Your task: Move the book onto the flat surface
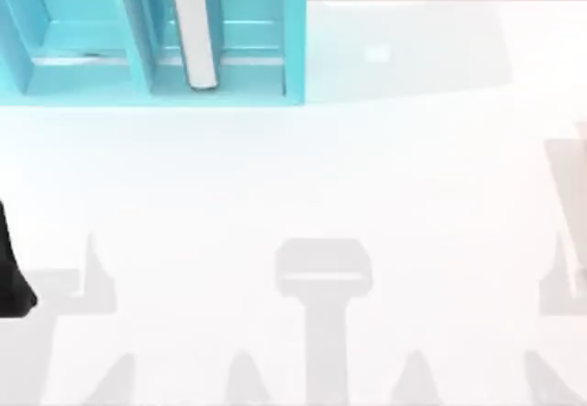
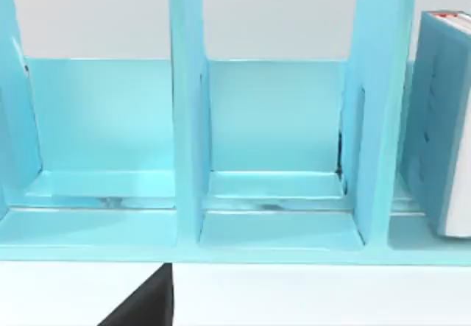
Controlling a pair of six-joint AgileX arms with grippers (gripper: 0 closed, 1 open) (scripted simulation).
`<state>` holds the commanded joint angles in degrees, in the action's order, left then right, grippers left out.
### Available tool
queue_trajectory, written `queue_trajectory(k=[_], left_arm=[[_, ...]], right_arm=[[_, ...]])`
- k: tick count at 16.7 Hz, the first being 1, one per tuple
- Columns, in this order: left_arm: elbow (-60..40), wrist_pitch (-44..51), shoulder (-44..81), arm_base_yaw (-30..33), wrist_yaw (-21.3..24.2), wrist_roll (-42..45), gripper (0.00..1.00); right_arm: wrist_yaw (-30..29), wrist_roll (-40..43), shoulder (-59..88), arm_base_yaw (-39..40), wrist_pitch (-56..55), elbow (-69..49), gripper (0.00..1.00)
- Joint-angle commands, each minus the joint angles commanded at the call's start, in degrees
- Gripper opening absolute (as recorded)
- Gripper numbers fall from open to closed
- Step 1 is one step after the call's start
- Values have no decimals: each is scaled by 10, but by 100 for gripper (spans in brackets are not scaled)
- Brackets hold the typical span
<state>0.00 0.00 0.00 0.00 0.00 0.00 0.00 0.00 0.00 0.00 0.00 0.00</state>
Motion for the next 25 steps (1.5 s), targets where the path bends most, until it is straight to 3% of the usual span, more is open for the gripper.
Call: queue_trajectory(k=[4, 9, 18, 25], left_arm=[[-15, -17, 16, 6, -7, -1, 100], [-121, -152, 158, 48, -62, -8, 100], [-337, -485, 726, 156, -183, -15, 100], [-437, -662, 1114, 234, -215, -15, 100]], right_arm=[[0, 0, 0, 0, 0, 0, 100], [0, 0, 0, 0, 0, 0, 100], [0, 0, 0, 0, 0, 0, 100], [0, 0, 0, 0, 0, 0, 100]])
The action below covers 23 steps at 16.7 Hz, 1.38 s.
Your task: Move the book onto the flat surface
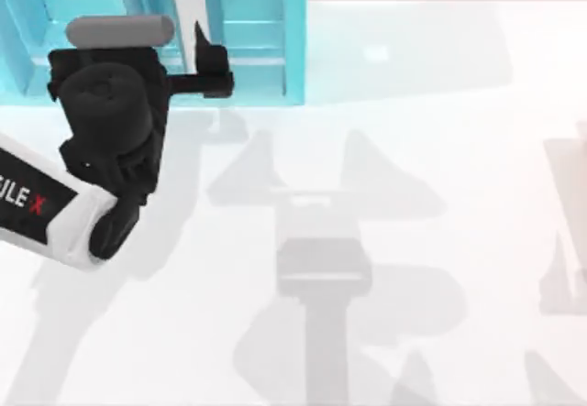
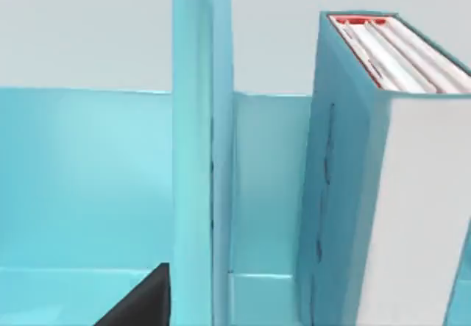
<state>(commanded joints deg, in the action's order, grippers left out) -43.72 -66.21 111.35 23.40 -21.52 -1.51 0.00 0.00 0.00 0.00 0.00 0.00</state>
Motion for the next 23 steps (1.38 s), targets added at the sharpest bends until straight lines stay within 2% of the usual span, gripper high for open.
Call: queue_trajectory(k=[4, 12, 23], left_arm=[[-25, -31, 96, 22, -1, 2, 100], [-34, -30, 112, 20, 1, 2, 100], [-275, 80, 240, -21, 46, 6, 100]], right_arm=[[0, 0, 0, 0, 0, 0, 100], [0, 0, 0, 0, 0, 0, 100], [0, 0, 0, 0, 0, 0, 100]])
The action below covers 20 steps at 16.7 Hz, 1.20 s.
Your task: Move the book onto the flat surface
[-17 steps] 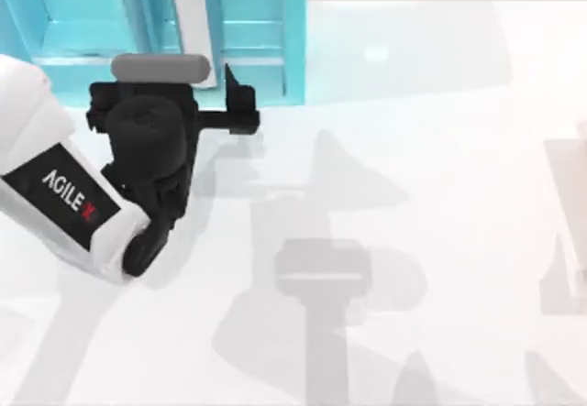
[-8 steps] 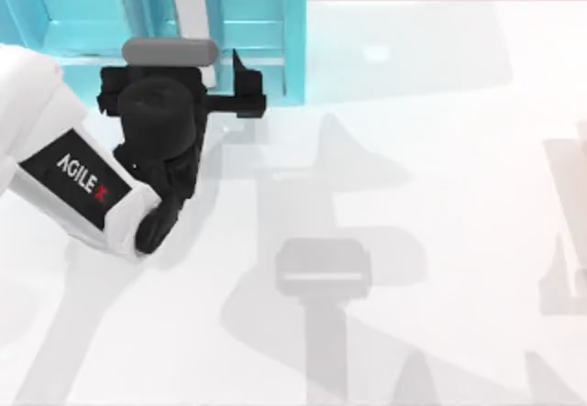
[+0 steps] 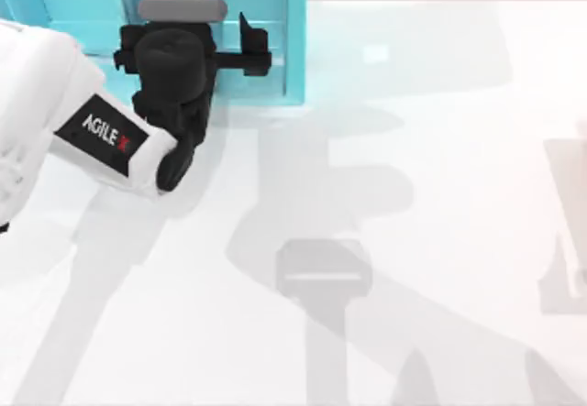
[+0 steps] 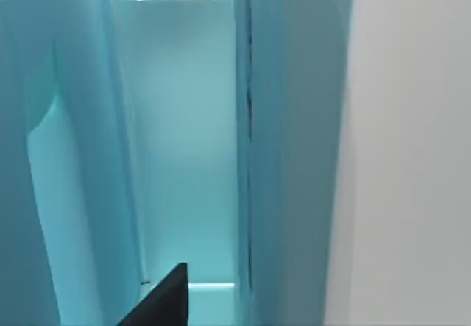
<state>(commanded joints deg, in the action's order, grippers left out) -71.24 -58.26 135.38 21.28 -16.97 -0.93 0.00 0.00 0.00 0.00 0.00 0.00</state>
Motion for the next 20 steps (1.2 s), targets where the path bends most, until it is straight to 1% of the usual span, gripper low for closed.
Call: queue_trajectory(k=[5, 18, 19, 20], left_arm=[[-12, 6, 6, -3, 3, 0, 100], [-12, 6, 6, -3, 3, 0, 2], [-12, 6, 6, -3, 3, 0, 0], [-12, 6, 6, -3, 3, 0, 0]], right_arm=[[0, 0, 0, 0, 0, 0, 100], [0, 0, 0, 0, 0, 0, 100], [0, 0, 0, 0, 0, 0, 100], [0, 0, 0, 0, 0, 0, 100]])
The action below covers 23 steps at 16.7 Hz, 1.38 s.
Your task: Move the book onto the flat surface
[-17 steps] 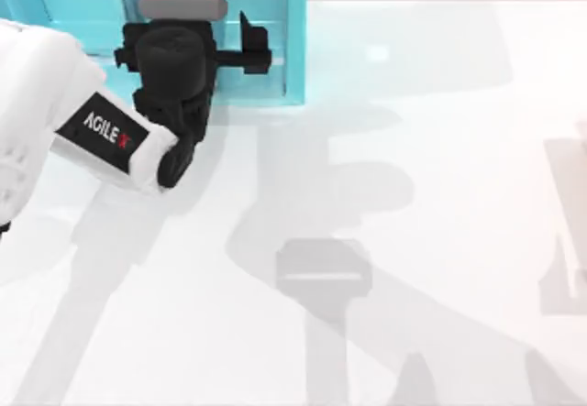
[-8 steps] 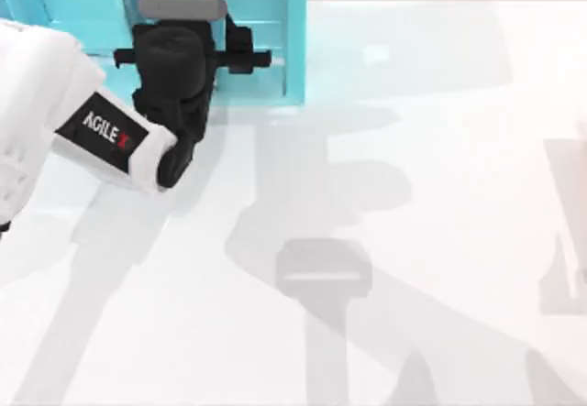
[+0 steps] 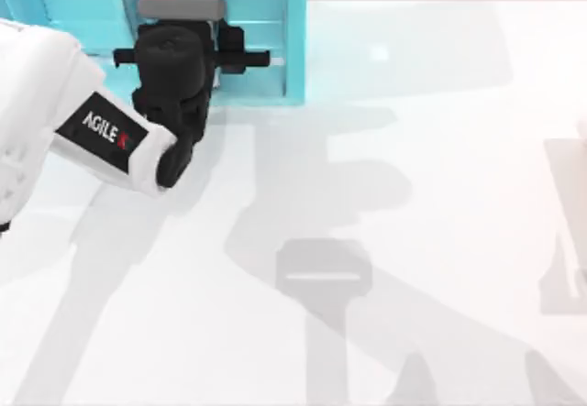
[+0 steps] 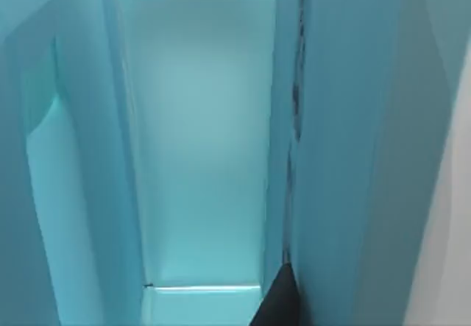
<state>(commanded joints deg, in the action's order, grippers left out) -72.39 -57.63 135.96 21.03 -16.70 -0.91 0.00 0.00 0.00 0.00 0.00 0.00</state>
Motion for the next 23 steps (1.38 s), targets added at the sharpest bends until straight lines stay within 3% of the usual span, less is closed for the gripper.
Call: queue_trajectory(k=[11, 23], left_arm=[[18, 24, -41, 15, -10, 4, 0], [226, 307, -550, 127, -131, -10, 0]], right_arm=[[0, 0, 0, 0, 0, 0, 100], [0, 0, 0, 0, 0, 0, 100]])
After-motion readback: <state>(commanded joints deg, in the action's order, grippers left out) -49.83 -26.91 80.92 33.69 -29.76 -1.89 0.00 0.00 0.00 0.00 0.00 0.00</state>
